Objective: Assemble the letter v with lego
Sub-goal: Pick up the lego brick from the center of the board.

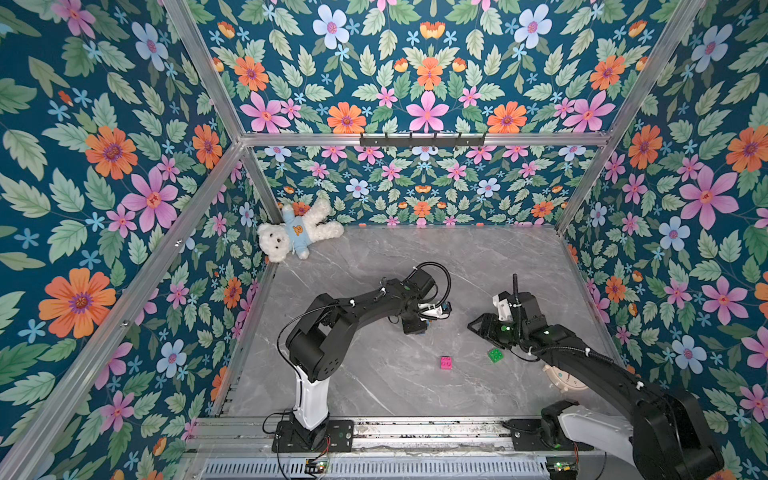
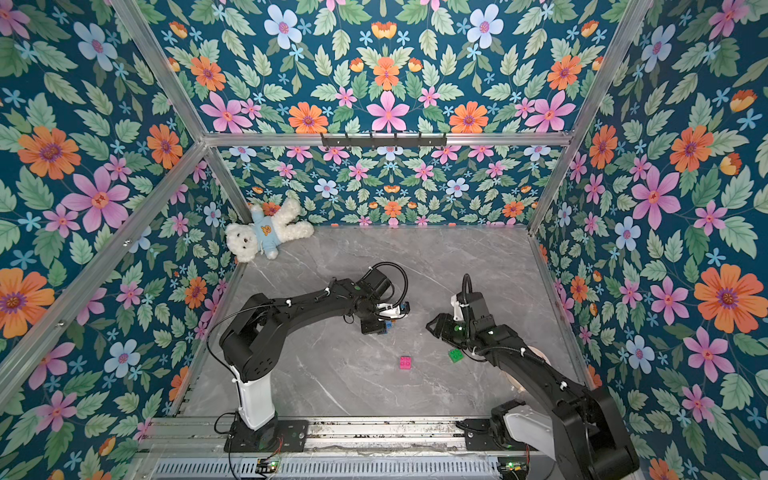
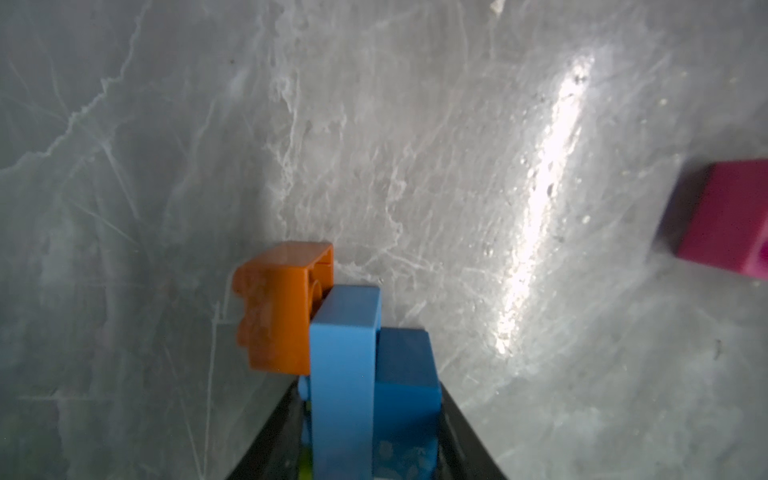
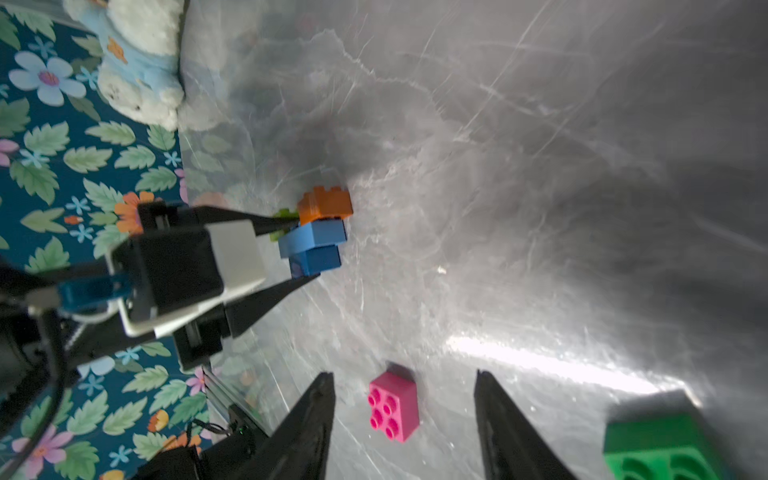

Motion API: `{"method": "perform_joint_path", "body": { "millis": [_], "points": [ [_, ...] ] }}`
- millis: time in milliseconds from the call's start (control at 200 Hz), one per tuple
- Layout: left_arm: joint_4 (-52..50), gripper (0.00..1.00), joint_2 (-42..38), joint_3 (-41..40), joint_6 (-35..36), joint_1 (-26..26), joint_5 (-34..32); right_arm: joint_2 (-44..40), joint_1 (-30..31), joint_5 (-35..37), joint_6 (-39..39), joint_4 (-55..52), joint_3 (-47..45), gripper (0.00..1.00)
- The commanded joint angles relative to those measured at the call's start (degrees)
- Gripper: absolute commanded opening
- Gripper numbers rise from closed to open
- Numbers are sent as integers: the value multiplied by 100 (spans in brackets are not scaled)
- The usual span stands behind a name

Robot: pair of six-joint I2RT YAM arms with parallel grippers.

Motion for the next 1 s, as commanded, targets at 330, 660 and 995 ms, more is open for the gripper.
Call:
{"method": "perform_joint_path", "body": {
  "millis": [330, 660, 995],
  "points": [
    [555, 99, -720, -576, 11, 305, 158, 480, 1680, 1003, 562, -61, 42, 59],
    [2833, 99, -2670, -2211, -1714, 309, -205, 1714, 2418, 1540, 604, -327, 960, 60],
    [3079, 99, -3346, -2340, -4954, 438, -2646, 2173, 3027, 2274, 769, -1368, 1462, 60]
  ]
}}
